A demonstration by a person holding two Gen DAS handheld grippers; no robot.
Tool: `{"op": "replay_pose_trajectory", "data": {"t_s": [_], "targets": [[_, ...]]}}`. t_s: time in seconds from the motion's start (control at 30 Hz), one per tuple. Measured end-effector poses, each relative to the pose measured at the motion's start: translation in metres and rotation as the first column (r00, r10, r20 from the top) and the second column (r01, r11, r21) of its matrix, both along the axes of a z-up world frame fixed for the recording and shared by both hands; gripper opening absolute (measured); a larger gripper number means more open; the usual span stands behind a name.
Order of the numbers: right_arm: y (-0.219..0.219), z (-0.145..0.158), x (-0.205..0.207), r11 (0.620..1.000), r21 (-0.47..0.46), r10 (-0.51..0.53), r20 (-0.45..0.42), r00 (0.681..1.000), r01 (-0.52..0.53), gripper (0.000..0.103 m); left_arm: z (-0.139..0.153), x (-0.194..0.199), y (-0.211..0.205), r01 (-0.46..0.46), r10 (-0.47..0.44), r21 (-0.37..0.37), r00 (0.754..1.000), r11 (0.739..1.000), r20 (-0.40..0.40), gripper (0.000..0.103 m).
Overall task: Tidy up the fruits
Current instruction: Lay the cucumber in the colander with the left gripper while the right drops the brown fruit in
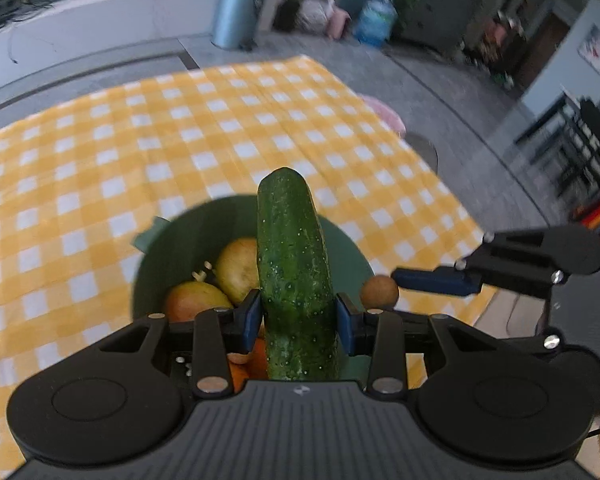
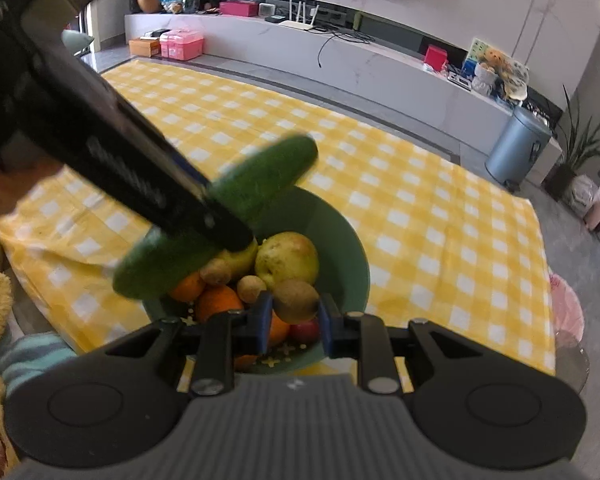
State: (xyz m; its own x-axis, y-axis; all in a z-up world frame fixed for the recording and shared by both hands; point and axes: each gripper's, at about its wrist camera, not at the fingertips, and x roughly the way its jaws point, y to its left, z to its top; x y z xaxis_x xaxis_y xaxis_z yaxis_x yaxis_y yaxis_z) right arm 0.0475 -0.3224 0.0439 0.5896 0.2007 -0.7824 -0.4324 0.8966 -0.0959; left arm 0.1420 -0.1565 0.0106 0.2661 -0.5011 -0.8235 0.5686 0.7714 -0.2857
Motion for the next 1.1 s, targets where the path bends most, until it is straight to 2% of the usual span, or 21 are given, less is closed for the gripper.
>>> {"op": "replay_pose_trajectory", "data": {"t_s": [0.13, 0.23, 0.37, 0.7, 0.8, 0.87, 0.9, 1.1], "targets": [[-0.003, -0.007, 0.005, 1.0, 0.007, 0.001, -0.007, 1.0, -0.001, 0.02, -0.017, 0.004, -0.021, 0.05, -0.048, 0.043, 0.998, 0.998, -0.039, 0.043], [-0.006, -0.012, 0.01, 1.0, -0.024, 0.014, -0.015, 1.0, -0.014, 0.02, -0.031, 0.01, -0.03, 0.073, -0.068, 0.07, 0.995, 0.995, -0.076, 0.043], [-0.015, -0.012, 0.013, 0.999, -0.039, 0.022, -0.014, 1.0, -0.022, 0.02, -0.043, 0.017, -0.034, 0.106, -0.097, 0.067, 0.988, 0.992, -0.119, 0.043], [-0.021, -0.019, 0.019, 0.997, -0.058, 0.037, -0.045, 0.998, -0.04, 0.02, -0.055, 0.018, -0.049, 0.211, -0.2, 0.153, 0.976, 0.966, -0.086, 0.043], [-0.017, -0.021, 0.02, 0.997, -0.063, 0.047, -0.051, 0.998, -0.05, 0.02, -0.054, 0.018, -0.044, 0.193, -0.182, 0.131, 0.979, 0.973, -0.093, 0.044], [-0.015, -0.022, 0.021, 0.996, -0.068, 0.048, -0.053, 0.997, -0.052, 0.02, -0.053, 0.016, -0.04, 0.197, -0.187, 0.117, 0.978, 0.973, -0.092, 0.056], [-0.015, -0.022, 0.021, 0.997, -0.067, 0.047, -0.053, 0.997, -0.05, 0.02, -0.052, 0.014, -0.037, 0.202, -0.193, 0.108, 0.977, 0.973, -0.085, 0.058], [-0.01, -0.021, 0.018, 0.996, -0.072, 0.052, -0.054, 0.997, -0.056, 0.02, -0.031, 0.0, -0.014, 0.167, -0.164, 0.058, 0.985, 0.984, -0.059, 0.059]]}}
